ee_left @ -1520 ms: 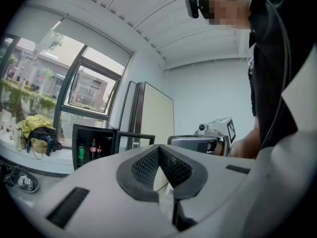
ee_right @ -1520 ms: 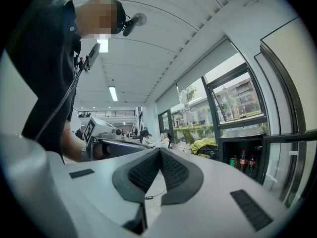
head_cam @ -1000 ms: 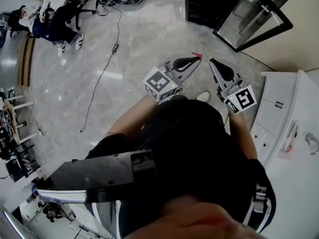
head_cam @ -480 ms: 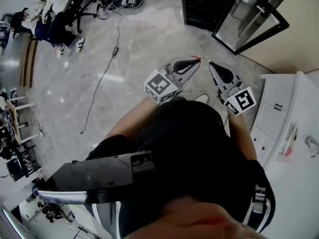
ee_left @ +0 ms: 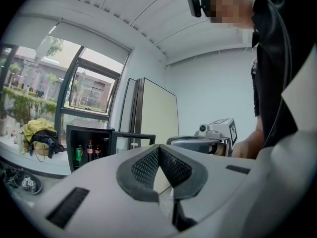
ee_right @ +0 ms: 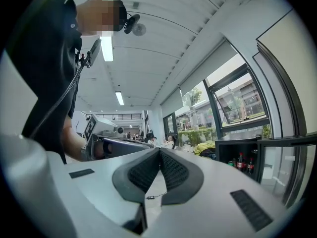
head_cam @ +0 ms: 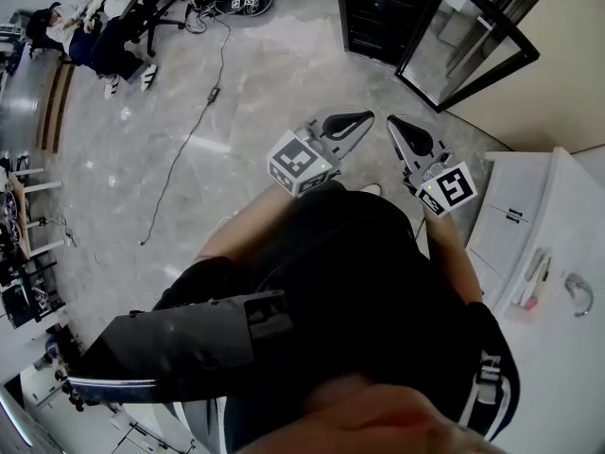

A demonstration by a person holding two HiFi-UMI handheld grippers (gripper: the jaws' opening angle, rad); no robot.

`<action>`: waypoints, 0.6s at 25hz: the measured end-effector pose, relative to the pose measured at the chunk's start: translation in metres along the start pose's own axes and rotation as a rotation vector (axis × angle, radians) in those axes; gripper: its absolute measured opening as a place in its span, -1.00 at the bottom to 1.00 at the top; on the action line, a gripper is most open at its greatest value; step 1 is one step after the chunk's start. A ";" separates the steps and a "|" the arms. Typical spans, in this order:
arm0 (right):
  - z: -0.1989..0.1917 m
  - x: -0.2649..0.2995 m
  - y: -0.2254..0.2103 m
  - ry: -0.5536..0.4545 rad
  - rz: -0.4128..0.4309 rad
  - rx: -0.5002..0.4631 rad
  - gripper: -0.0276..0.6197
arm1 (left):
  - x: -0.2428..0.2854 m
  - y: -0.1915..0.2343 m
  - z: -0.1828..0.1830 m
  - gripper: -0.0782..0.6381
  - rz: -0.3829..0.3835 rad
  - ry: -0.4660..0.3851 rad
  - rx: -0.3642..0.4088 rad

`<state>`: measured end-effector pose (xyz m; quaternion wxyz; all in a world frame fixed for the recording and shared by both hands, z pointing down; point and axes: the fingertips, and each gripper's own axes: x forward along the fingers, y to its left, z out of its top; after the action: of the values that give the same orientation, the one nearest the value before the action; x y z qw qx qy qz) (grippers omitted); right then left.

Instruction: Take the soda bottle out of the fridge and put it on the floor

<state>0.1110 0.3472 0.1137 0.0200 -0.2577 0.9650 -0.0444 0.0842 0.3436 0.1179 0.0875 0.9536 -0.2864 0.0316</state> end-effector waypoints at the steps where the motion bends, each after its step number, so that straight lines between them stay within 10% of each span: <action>1: 0.001 -0.002 -0.004 0.001 0.005 -0.003 -0.87 | 0.004 -0.001 0.001 -0.78 0.006 0.000 0.002; 15: -0.004 0.033 -0.045 0.010 -0.007 0.028 -0.87 | 0.021 0.050 0.000 -0.78 0.025 0.002 -0.019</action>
<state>0.1045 0.2927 0.1214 0.0185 -0.2605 0.9635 -0.0592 0.0742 0.2906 0.1277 0.0965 0.9490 -0.2985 0.0310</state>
